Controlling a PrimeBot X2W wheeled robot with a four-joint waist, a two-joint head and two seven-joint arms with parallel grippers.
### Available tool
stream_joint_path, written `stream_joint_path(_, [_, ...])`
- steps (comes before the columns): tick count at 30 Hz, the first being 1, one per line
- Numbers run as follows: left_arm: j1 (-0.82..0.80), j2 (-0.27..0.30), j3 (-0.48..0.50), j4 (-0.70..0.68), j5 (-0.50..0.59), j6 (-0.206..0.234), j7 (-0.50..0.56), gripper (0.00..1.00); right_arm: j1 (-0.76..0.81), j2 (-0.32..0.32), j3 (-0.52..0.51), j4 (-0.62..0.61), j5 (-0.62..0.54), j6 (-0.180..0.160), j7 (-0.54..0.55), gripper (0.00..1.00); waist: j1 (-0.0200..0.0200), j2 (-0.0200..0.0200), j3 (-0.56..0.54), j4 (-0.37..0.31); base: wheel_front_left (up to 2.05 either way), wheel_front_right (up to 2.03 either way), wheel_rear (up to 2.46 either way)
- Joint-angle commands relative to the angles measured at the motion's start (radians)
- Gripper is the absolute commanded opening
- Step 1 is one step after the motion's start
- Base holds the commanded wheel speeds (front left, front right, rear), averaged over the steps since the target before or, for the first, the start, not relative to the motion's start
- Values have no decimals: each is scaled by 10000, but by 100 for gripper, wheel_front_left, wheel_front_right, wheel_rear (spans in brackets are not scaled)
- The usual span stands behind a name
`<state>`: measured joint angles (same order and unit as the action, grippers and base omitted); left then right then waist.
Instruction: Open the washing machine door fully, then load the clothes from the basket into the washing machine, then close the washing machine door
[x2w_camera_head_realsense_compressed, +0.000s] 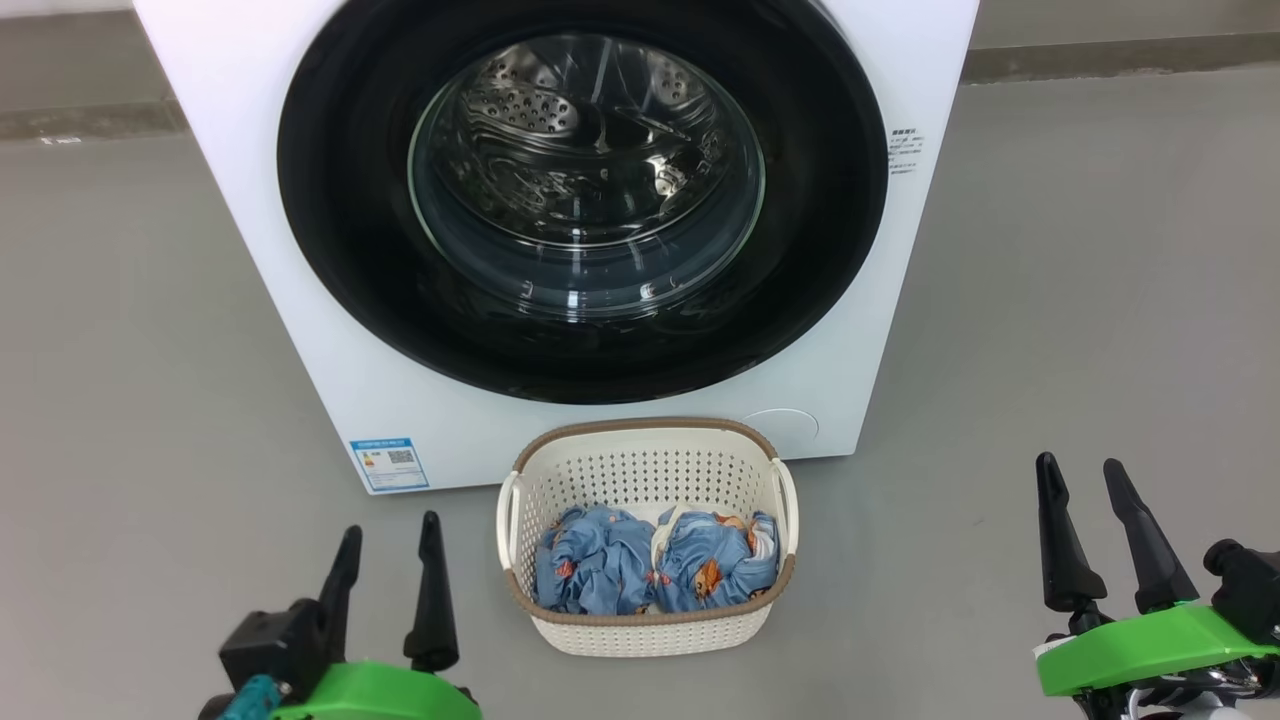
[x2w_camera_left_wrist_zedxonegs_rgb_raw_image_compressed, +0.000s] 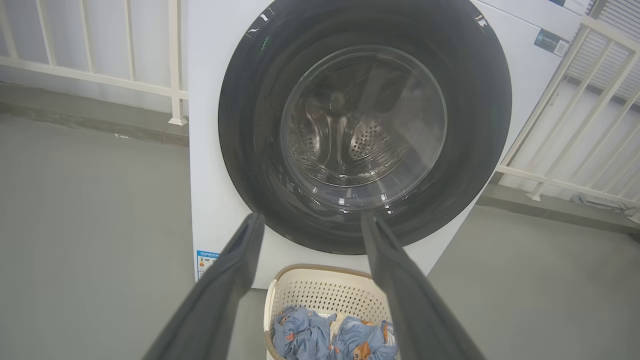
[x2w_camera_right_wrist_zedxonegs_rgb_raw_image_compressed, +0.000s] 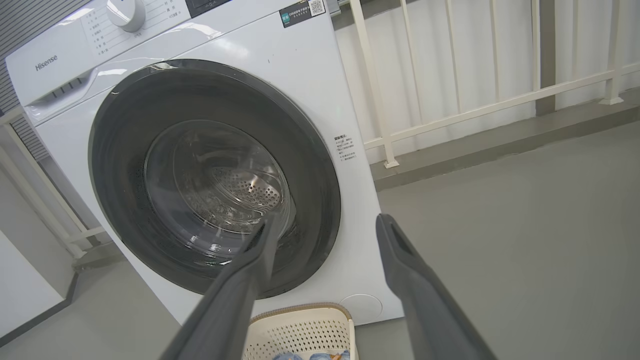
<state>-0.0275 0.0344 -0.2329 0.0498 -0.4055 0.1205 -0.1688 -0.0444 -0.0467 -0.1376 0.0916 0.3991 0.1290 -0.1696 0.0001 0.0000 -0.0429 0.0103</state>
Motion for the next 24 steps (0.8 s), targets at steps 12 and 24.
stream_joint_path(12, [-495, 133, -331, 770, 1179, 89, -516, 100, -225, -29, -56, 78, -2347, 16, -511, 100, 0, 0, 33, -54, 0, 0, 0])
stream_joint_path(24, [-553, 154, -510, 1322, 1929, 283, -869, 100, -185, -35, -40, 360, -4055, 17, -861, 100, 0, 0, -50, -75, 0, 0, 0])
